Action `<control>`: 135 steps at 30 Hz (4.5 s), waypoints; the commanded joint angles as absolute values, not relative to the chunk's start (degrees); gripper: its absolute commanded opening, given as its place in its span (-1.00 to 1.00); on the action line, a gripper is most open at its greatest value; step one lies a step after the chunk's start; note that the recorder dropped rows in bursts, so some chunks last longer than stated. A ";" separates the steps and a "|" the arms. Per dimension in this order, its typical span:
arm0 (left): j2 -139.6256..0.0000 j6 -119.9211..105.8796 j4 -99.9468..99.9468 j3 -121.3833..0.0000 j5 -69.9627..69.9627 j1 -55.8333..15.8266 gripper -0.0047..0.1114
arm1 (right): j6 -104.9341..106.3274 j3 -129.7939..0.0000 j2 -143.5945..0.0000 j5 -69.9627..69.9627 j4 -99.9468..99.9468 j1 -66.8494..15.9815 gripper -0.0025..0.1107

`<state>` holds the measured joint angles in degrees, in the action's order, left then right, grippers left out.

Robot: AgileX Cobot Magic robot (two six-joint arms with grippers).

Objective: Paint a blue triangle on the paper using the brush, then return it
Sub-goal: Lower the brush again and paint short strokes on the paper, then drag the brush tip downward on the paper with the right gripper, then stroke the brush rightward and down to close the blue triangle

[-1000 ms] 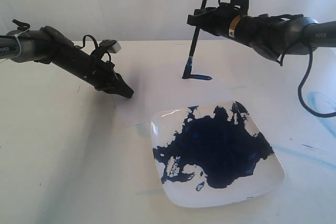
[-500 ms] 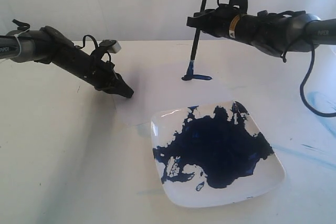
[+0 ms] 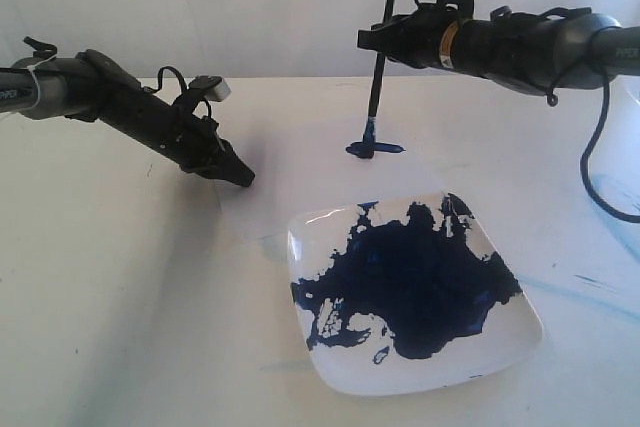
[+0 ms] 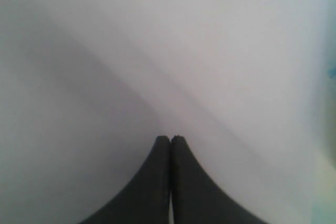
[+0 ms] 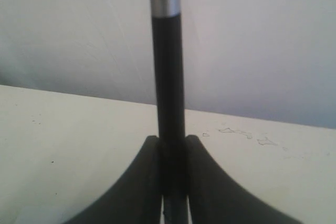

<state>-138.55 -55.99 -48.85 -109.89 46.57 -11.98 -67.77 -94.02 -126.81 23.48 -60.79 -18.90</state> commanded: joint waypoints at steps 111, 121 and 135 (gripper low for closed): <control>-138.41 -55.86 -50.07 -109.69 47.65 -12.02 -0.92 | -80.83 -110.82 -138.84 69.96 -87.25 -6.27 -0.96; -138.41 -56.37 -50.07 -109.69 47.65 -12.02 -0.92 | -79.13 -110.82 -138.84 68.52 -87.16 -6.27 -0.96; -138.41 -56.60 -50.07 -109.69 47.65 -12.02 -0.92 | -77.45 -111.36 -138.72 65.45 -86.08 -5.34 -0.96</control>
<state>-138.55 -56.25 -48.85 -109.89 46.77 -11.98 -78.40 -110.85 -138.98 66.33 -87.47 -6.28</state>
